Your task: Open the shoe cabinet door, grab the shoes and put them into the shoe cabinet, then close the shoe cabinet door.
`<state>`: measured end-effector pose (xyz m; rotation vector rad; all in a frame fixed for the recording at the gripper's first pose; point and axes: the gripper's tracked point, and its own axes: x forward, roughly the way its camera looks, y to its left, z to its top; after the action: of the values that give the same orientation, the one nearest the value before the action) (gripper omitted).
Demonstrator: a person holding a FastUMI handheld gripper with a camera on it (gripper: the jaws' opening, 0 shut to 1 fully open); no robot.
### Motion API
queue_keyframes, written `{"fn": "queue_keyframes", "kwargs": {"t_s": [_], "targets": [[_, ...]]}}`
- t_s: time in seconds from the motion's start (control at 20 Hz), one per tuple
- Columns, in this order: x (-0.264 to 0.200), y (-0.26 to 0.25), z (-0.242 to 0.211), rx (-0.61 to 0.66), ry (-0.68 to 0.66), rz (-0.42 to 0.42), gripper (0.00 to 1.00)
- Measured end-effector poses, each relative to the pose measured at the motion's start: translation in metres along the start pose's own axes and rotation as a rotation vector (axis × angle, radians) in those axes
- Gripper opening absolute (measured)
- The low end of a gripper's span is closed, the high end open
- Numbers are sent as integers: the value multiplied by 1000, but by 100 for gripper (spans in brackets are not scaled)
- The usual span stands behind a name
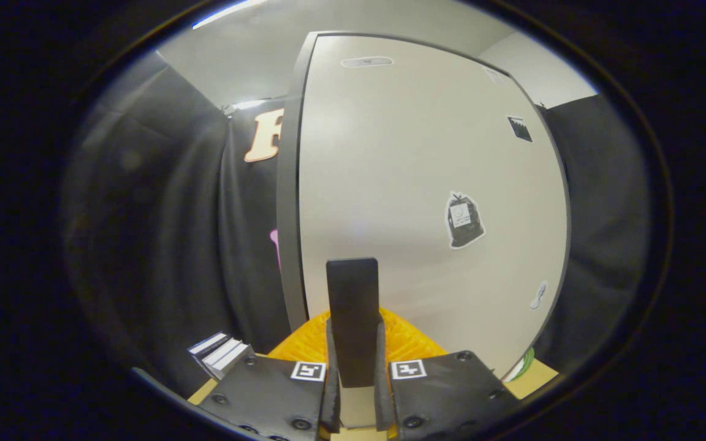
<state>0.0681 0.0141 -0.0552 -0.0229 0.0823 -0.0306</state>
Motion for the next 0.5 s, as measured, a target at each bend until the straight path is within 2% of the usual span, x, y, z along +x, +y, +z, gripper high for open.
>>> {"fn": "queue_keyframes", "kwargs": {"t_s": [0.35, 0.5], "targets": [[-6, -2, 2, 3, -10, 2, 9], [-13, -3, 3, 12, -7, 15, 9]]}}
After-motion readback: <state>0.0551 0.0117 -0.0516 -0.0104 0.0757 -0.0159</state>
